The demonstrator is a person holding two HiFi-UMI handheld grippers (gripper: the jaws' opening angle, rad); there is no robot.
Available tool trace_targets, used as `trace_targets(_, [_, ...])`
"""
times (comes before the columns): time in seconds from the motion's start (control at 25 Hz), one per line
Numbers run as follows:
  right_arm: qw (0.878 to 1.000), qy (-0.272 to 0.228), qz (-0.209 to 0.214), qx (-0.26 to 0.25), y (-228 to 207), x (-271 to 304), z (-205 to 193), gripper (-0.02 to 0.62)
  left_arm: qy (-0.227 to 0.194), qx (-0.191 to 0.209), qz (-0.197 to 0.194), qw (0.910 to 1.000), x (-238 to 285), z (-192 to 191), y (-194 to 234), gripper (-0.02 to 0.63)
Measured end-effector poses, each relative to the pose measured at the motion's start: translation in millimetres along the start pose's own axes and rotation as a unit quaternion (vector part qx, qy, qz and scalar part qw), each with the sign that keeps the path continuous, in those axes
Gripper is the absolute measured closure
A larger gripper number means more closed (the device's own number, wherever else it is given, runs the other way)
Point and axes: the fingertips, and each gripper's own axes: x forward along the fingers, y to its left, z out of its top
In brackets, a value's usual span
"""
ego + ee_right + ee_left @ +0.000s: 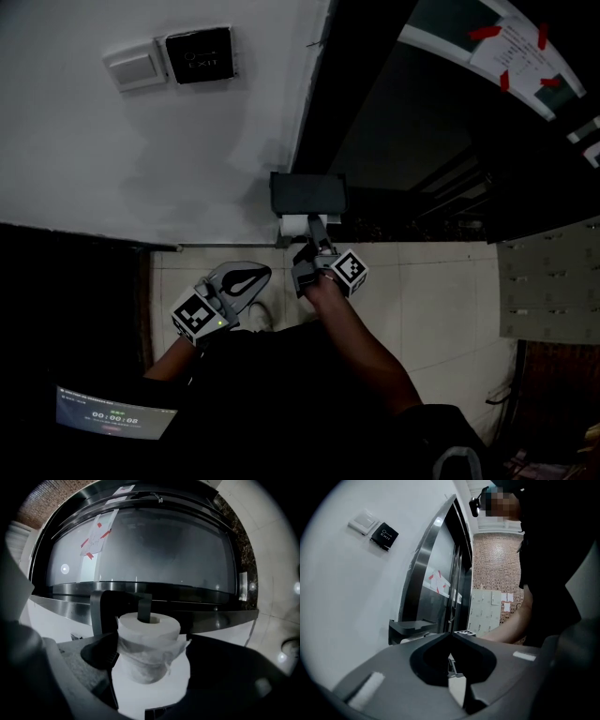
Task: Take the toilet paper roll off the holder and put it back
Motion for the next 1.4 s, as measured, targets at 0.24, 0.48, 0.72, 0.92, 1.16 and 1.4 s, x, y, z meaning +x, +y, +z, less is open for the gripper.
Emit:
trace_targets(0.24, [0.997, 0.032, -0.005, -0.067, -2, -33, -3, 0.149, 0.002, 0.003, -0.001, 1.0000, 3, -2, 2, 0.603])
trace_targets(0.48, [0.970, 0.075, 0.028, -0.229, 27, -39, 6, 0.149, 0.004, 0.006, -0.005, 1.0000, 9, -4, 1, 0.603])
trace_targets(0.72, [0.879, 0.101, 0.049, -0.464, 72, -44, 8, 0.149, 0.009, 0.001, -0.004, 0.9999, 10, -1, 1, 0.603])
trace_targets(0.92, [0.772, 0.116, 0.106, -0.616, 113, -49, -11, 0.149, 0.017, 0.004, 0.003, 0.9998, 12, -1, 10, 0.603])
trace_targets(1.16, [0.728, 0.130, 0.165, -0.653, 138, -57, -38, 0.156, 0.012, 0.027, 0.002, 0.9996, 14, 1, 19, 0.603])
trace_targets(1.4, [0.719, 0.149, 0.198, -0.650, 148, -69, -57, 0.456, 0.010, 0.040, 0.002, 0.9992, 15, 0, 23, 0.603])
